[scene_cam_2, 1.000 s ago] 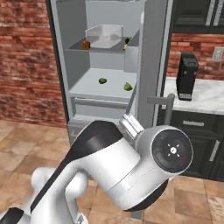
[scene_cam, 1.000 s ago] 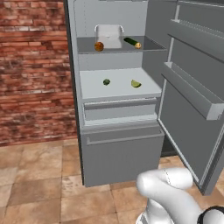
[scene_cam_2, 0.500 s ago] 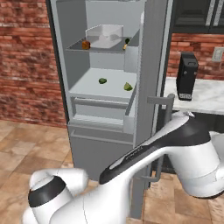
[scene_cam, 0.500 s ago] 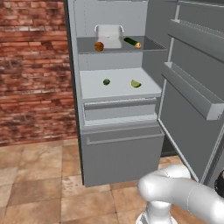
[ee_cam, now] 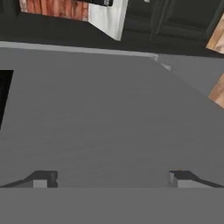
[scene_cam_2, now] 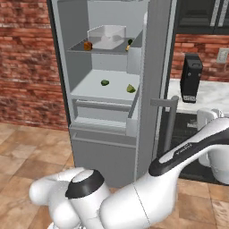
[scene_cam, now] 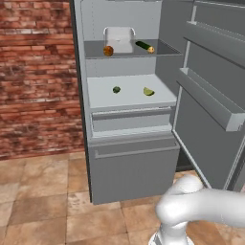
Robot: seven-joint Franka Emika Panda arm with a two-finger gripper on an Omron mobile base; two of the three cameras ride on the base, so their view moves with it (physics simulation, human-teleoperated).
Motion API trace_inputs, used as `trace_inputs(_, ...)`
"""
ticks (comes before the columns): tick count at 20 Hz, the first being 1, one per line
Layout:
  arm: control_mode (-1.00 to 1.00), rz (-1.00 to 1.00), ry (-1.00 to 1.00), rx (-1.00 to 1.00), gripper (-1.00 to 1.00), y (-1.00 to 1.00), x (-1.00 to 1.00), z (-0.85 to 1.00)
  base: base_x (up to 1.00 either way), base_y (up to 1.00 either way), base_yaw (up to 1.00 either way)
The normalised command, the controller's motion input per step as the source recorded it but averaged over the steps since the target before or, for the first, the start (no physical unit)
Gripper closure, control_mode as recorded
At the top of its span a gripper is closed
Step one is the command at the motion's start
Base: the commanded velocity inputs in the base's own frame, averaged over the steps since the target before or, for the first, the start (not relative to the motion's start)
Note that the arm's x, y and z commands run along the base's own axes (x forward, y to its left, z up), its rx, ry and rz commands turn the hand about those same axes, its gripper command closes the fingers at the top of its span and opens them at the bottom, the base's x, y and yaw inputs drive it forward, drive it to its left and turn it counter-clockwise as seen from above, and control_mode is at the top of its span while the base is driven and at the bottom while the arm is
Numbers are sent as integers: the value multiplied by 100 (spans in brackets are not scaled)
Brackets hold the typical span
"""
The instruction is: Place the tupperware on the top shelf of the fridge. Make space for the tupperware among the existing items by rearranging them on the shelves if needed. Close the fridge door when finished.
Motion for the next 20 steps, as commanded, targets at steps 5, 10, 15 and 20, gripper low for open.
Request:
trace_inputs(5, -100, 2, 0, 2, -100, 15, 51, -66, 0, 0, 0)
trace_inputs(10, -100, 12, 0, 0, -100, 58, 21, -61, 0, 0, 0)
trace_inputs(15, -100, 18, 0, 0, -100, 80, 0, -30, 0, 0, 0)
trace_inputs(20, -100, 20, -4, 3, -100, 87, 0, -11, 0, 0, 0)
